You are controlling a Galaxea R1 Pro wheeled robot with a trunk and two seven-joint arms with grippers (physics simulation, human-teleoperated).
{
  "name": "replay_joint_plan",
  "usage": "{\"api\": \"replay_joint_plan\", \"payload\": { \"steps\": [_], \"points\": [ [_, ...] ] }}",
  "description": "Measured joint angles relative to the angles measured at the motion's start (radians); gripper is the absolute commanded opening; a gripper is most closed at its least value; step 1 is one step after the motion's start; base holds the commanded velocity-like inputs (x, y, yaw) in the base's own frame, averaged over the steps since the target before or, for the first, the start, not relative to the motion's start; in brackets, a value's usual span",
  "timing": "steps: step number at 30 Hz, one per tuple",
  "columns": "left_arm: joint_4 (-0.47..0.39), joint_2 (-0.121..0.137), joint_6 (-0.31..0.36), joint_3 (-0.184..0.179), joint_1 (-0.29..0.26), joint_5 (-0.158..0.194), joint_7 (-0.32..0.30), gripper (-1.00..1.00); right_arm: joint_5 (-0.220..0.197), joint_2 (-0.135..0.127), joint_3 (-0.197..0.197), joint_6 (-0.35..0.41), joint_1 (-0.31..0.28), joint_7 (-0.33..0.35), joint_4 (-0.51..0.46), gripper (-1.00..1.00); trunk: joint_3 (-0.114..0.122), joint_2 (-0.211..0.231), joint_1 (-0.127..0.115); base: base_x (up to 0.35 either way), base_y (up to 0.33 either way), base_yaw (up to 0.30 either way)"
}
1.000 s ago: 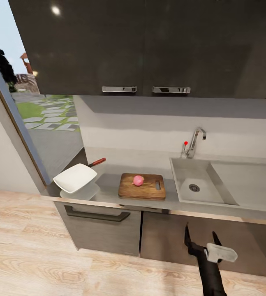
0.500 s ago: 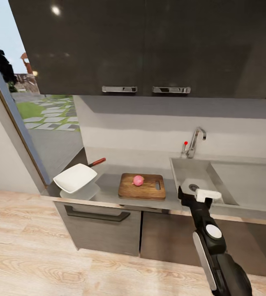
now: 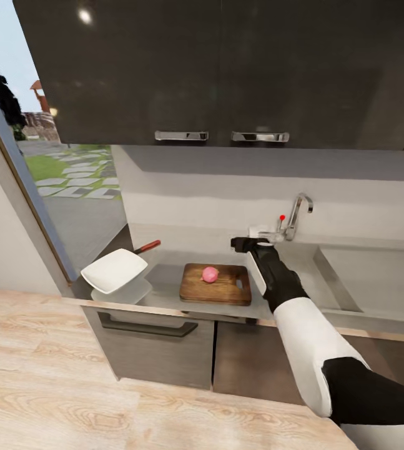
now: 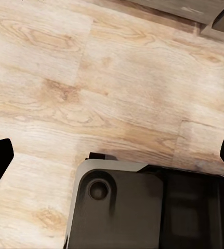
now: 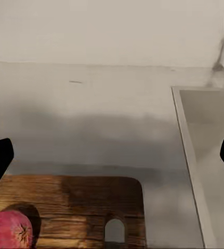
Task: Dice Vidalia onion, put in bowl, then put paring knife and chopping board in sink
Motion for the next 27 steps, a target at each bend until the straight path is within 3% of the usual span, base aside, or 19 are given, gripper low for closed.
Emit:
{"api": "replay_joint_plan", "payload": {
  "steps": [6, 12, 19, 23, 27],
  "points": [
    [0.0, 0.0, 0.0, 0.0, 0.0, 0.0, 0.0, 1.0, 0.0, 0.0, 0.003, 0.014, -0.064, 0.02, 0.035, 1.0, 0.0, 0.0, 0.0, 0.009, 0.0, 0.0],
    [0.0, 0.0, 0.0, 0.0, 0.0, 0.0, 0.0, 1.0, 0.003, 0.0, 0.026, 0.022, -0.071, 0.232, 0.038, 1.0, 0.0, 0.0, 0.0, 0.266, 0.0, 0.0],
    [-0.001, 0.0, 0.0, 0.0, 0.0, 0.0, 0.0, 1.0, 0.003, 0.0, 0.111, 0.023, -0.07, 0.289, 0.038, 1.0, 0.0, 0.0, 0.0, 0.339, 0.0, 0.0],
    [-0.001, 0.0, 0.0, 0.0, 0.0, 0.0, 0.0, 1.0, 0.004, -0.011, 0.122, 0.046, -0.069, 0.398, 0.036, 1.0, 0.0, 0.0, 0.0, 0.344, 0.0, 0.0],
    [0.0, 0.0, 0.0, 0.0, 0.0, 0.0, 0.0, 1.0, 0.004, -0.012, 0.125, 0.078, -0.069, 0.447, 0.036, 1.0, 0.0, 0.0, 0.0, 0.329, 0.082, 0.0]
  ]
}}
